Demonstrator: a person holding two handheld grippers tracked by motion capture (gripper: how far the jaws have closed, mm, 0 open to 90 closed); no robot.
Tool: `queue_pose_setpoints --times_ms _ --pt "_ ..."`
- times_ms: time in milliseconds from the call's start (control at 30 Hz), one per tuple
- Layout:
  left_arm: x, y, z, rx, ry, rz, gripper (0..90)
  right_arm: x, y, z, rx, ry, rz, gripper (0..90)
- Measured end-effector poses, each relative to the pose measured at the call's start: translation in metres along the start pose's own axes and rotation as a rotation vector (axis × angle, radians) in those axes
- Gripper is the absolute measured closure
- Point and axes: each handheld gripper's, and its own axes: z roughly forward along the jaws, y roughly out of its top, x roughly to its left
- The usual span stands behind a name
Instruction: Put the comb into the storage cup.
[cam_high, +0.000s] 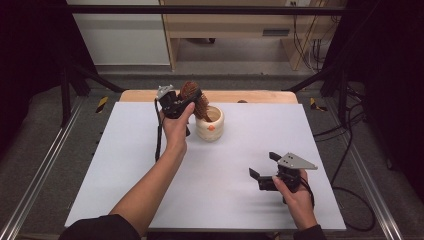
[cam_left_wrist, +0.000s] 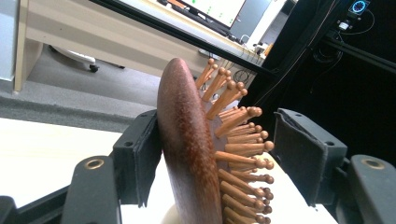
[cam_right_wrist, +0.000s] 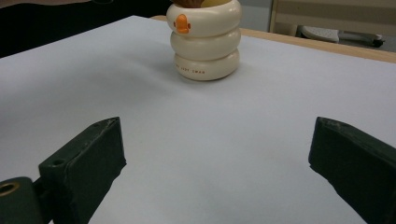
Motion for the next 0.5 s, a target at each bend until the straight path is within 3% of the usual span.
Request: queue_pose_setpoints --times_ms 500 --pt "-0.0048 -0.0029 0.0023 0.011 -0.011 -0.003 20.5 -0.0014 -0.0010 -0.0038 -0.001 -0.003 0.000 3.9"
